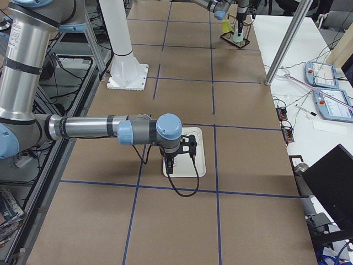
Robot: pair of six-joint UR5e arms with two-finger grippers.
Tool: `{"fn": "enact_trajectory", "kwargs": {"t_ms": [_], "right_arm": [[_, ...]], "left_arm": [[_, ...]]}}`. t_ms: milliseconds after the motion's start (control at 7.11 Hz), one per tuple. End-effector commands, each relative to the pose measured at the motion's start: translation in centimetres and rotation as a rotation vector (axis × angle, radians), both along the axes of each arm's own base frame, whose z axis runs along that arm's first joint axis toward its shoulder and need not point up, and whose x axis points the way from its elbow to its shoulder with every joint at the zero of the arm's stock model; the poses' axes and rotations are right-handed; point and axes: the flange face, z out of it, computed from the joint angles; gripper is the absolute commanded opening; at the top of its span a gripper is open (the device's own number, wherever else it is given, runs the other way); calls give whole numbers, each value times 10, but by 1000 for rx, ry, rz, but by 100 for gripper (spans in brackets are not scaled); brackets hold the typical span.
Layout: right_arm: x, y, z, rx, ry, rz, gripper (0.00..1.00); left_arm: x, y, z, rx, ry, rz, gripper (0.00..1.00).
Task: Left arm grabs green cup and hands to right arm on tray
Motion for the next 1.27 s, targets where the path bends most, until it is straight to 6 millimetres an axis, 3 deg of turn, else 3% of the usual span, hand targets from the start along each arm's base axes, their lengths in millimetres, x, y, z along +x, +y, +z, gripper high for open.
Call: {"fn": "enact_trajectory", "kwargs": {"t_ms": [0, 141, 281, 422, 563, 704, 844, 985, 1126], "right_arm": [[0, 0, 0, -2, -3, 1, 100], [0, -1, -1, 0, -5, 2, 100], [-2, -3, -3, 4, -10, -2, 100], [-6, -5, -5, 6, -12, -11, 100], [-17, -10, -12, 22, -12, -37, 100], [-27, -19, -24, 84, -23, -50, 100], [-42, -23, -33, 119, -32, -38, 100], [-67, -33, -53, 92, -60, 10, 100], [-100, -43, -80, 60, -106, 57, 100]], "left_arm": [[-46, -3, -41, 44, 25, -44, 0], [-88, 33, -72, 43, 26, -73, 0], [-101, 68, -106, 48, 26, -74, 0], [-109, 86, -134, 64, 35, -76, 0], [-105, 96, -140, 65, 49, -74, 0], [-86, 128, -146, 37, 114, -71, 0], [-57, 162, -167, -23, 183, -106, 0], [-5, 206, -188, -88, 233, -98, 0], [10, 240, -218, -125, 300, -122, 0]]}}
